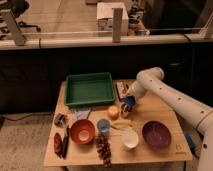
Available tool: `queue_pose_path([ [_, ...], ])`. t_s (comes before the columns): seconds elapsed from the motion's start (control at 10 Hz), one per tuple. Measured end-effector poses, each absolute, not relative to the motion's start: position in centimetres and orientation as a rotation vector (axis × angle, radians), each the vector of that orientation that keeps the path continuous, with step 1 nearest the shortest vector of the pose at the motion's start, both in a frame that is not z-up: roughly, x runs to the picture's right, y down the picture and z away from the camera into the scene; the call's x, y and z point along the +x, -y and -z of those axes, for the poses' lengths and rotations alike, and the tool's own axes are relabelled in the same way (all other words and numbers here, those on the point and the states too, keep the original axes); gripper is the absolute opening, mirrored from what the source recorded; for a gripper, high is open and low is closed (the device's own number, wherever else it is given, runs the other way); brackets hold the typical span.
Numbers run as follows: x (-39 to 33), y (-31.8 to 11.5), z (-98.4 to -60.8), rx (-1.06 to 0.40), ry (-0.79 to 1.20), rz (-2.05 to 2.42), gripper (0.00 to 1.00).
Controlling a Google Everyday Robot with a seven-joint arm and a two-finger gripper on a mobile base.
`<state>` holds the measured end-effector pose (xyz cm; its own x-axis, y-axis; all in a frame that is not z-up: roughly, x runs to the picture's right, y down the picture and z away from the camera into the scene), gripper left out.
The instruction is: Wipe tray with sponge
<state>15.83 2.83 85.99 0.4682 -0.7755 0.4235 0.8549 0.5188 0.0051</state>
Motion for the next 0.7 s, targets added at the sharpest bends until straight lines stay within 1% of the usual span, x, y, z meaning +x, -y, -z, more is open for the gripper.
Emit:
queue_pose_path([
  [0.3, 12.6, -0.5, -83.6, -0.156, 0.418, 1.104, 0.00],
  [0.5, 9.8, 0.3, -83.7, -0.117, 0.441, 1.184, 0.00],
  [0.7, 8.5, 1.0, -84.1, -0.098, 0.454, 1.223, 0.00],
])
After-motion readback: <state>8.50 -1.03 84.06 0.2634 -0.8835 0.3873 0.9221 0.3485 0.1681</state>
